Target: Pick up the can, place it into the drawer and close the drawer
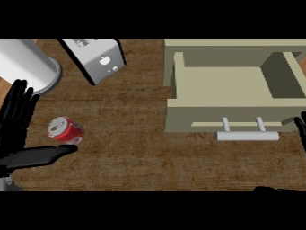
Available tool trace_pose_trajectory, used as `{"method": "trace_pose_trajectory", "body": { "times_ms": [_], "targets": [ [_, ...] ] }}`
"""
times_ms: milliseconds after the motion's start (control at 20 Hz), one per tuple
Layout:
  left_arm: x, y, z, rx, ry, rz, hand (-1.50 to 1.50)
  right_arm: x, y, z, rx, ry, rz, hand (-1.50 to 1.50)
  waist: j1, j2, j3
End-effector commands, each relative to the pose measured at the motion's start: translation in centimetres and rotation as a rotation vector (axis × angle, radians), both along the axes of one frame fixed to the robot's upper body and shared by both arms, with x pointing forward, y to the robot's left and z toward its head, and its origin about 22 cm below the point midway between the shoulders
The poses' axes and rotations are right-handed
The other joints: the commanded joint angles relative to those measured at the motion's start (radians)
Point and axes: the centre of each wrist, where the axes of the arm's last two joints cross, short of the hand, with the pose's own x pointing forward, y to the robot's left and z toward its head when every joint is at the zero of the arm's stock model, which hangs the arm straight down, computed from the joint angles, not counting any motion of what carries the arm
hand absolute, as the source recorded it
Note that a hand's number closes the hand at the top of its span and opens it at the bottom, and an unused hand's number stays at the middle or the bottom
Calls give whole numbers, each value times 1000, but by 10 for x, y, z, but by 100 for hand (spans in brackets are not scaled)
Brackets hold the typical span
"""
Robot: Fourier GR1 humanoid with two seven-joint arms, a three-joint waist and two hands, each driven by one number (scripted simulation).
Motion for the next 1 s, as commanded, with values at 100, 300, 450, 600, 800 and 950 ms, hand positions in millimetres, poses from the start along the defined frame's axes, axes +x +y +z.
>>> {"method": "trace_pose_trajectory", "body": {
  "times_ms": [100, 300, 450, 600, 800, 950],
  "targets": [
    [13, -22, -10, 2, 12, 1, -150, -7, 4, -2, -11, -1, -3, -150, -1, 0, 0],
    [18, -7, -31, 13, 6, 11, -150, -2, -2, 8, -6, 2, -12, -150, 0, 0, 0],
    [20, 13, -34, -18, 14, 43, -150, 12, -8, 14, 13, -11, -5, -150, 2, 0, 0],
    [3, 21, -75, 12, 18, 65, -150, 6, -14, 6, 14, 4, -3, -150, 2, 0, 0],
    [14, 30, -62, 8, 34, 66, -150, -2, -9, -9, 6, 16, 8, -150, 1, 0, 0],
    [0, 30, -93, 21, 51, 81, -150, -21, -12, 0, -9, 1, 19, -150, -2, -1, 0]
  ]
}}
